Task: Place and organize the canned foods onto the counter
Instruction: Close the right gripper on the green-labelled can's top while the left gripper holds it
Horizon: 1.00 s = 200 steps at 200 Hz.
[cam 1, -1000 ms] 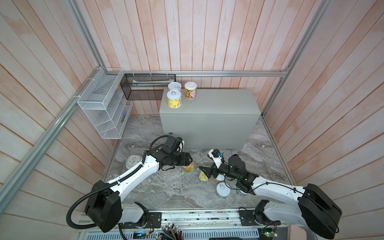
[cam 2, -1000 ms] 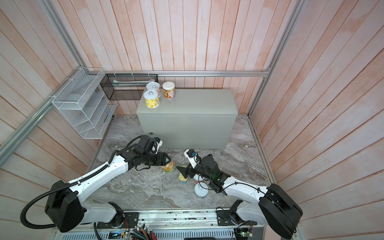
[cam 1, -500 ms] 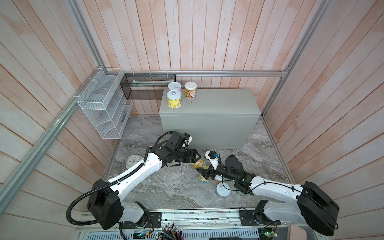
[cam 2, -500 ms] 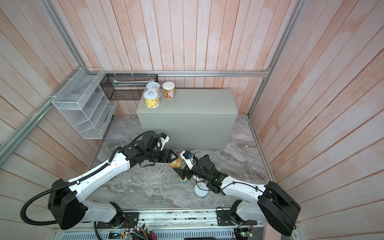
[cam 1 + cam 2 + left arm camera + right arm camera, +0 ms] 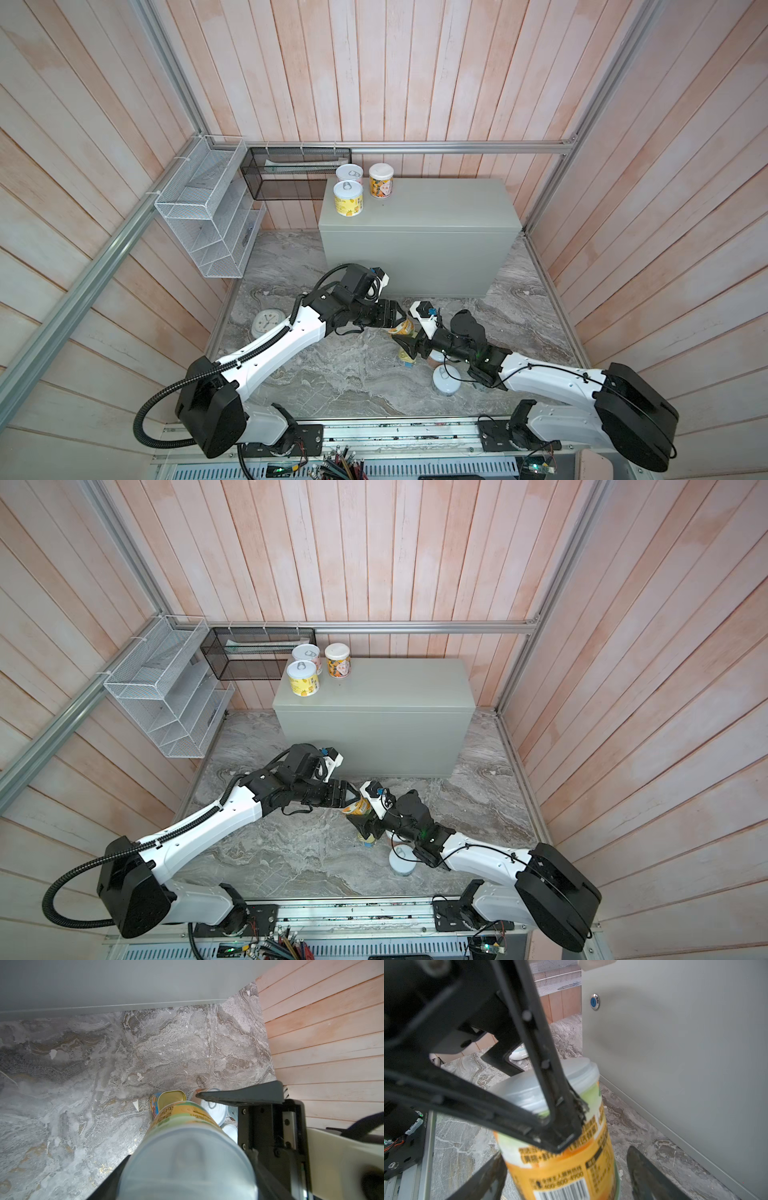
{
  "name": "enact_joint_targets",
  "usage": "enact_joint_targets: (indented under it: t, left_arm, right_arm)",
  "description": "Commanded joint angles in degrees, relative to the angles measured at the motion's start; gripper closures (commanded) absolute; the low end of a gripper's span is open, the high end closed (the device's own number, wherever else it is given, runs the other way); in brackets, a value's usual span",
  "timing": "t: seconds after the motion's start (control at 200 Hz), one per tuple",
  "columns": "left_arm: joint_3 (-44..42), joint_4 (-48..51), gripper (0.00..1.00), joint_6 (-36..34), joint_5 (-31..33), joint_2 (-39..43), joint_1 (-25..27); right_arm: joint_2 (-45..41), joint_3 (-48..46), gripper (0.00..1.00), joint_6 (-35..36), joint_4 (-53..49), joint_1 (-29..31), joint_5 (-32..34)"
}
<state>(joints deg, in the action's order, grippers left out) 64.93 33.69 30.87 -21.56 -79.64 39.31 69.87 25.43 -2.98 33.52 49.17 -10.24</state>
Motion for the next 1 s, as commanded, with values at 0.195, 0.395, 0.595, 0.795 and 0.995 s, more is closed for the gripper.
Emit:
enact_joint_targets:
  t: [0.195,0.395,0.595,0.795,0.995]
  left_arm:
    - [2.3,-5.3,0.43,1.0,-6.8,0.5,0.5]
    - [2.1,-5.1,0.43,0.5,-7.0,-0.1,0.6]
    - [3.0,-5.3,0.43,0.5,-7.9,-0.3,0.6]
    - [3.7,-4.8,0.43,0.4,-8.0,-0.6,0.6]
    - [4.2,-4.6,0.44,0.4,-8.2,-0.8,0.5]
  right_arm:
    - [0.6,0.8,0.13,-0.9,2.2,0.2,0.9]
    - [0.5,0.6,0.13,-1.5,2.8,0.1,0.9]
    - [0.0,0.1,0.14,-1.8,3.5,0.1,0.8]
    - [0.5,0.3,0.14,-2.0,4.1,0.1,0.1]
    - [0.7,0.4,0.16,-1.9,4.0,0.1,0.1]
